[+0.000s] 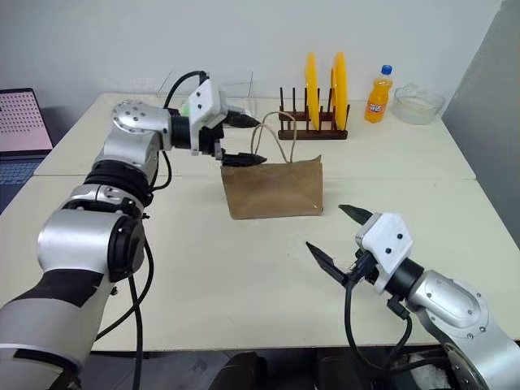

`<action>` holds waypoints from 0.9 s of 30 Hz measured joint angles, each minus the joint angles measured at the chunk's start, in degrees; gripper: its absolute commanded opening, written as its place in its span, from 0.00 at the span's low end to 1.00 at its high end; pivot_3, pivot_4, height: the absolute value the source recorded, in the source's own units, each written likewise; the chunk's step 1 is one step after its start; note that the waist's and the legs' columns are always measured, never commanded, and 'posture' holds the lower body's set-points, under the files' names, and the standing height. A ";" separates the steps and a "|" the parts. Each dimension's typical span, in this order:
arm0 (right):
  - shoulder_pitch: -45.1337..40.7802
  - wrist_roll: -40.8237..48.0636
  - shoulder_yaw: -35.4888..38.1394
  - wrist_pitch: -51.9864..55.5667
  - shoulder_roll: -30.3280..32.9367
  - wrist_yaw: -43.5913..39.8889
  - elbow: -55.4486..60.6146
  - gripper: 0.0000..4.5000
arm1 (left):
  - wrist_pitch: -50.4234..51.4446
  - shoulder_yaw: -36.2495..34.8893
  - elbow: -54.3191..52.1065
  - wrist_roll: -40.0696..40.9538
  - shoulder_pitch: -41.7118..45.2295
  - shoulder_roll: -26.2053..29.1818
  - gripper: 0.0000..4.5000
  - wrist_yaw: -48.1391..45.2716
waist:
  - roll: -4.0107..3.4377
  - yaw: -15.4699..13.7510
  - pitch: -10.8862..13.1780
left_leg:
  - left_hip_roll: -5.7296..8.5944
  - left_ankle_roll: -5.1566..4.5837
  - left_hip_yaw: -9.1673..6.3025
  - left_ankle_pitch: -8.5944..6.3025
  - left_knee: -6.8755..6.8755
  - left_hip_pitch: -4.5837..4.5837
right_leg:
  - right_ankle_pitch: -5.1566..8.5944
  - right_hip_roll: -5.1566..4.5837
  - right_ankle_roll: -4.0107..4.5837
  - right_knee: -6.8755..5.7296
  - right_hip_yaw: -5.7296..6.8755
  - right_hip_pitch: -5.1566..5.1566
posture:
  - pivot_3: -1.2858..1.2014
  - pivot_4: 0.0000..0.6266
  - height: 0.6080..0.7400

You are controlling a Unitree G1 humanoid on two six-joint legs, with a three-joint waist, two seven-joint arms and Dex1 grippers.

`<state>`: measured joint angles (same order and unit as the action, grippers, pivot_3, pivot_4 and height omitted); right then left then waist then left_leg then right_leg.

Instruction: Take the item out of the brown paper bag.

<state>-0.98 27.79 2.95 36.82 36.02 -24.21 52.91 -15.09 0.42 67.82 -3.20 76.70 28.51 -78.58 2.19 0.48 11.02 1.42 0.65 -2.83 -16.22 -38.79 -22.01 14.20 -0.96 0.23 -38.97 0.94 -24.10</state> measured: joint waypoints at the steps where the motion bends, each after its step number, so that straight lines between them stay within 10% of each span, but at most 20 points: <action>1: -1.42 0.48 -0.25 -0.18 -0.04 -1.08 -1.13 1.00 | 0.88 -0.36 -3.02 0.86 -1.91 0.93 0.97 -0.68 | -0.01 0.09 0.00 | 0.00 0.00 0.02 0.00 0.00 0.01 | 0.00 0.00 0.00 0.00 -0.02 0.00 | 0.52 0.24 1.00; 11: -17.96 2.47 0.25 1.37 -0.48 -4.55 -17.53 1.00 | 41.94 -12.49 -70.52 19.06 -43.27 8.82 0.97 11.57 | -0.08 1.16 0.00 | -0.06 0.02 -0.03 0.01 -0.01 0.05 | -0.18 -0.03 0.30 -0.02 -0.15 -0.01 | 0.52 0.24 1.00; 19: -39.41 -8.49 -6.81 -9.45 1.30 -13.67 -45.91 0.40 | 62.32 -22.35 -108.75 31.44 -72.05 -2.50 0.97 34.74 | -0.15 0.80 -0.03 | 0.01 0.01 0.07 0.01 -0.06 0.35 | -0.19 -0.07 0.29 0.02 -0.22 0.28 | 0.52 0.24 1.00; 24: -57.88 -19.41 -14.74 -23.42 -2.86 -19.83 -75.08 0.00 | 63.19 -23.35 -114.89 33.54 -74.33 -2.93 0.97 41.75 | -0.18 1.03 -0.02 | -0.06 0.01 0.10 0.02 0.04 0.59 | -0.23 0.05 0.41 -0.01 -0.22 0.42 | 0.52 0.24 1.00; 27: -67.28 -25.96 -18.30 -33.08 -5.51 -21.62 -92.79 0.00 | 62.51 -23.04 -115.44 33.68 -75.02 -2.61 0.97 43.71 | -0.18 1.12 -0.02 | -0.06 0.02 0.14 0.01 0.04 0.58 | -0.23 0.04 0.42 0.02 -0.26 0.42 | 0.52 0.24 1.00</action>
<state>-68.26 1.83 -15.35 3.75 30.50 -45.83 -39.89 47.43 -22.61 -47.62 30.48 1.68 25.90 -34.87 2.01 1.60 11.00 1.36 0.67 -2.69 -16.21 -38.74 -21.43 13.97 -0.92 0.65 -38.95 0.68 -23.68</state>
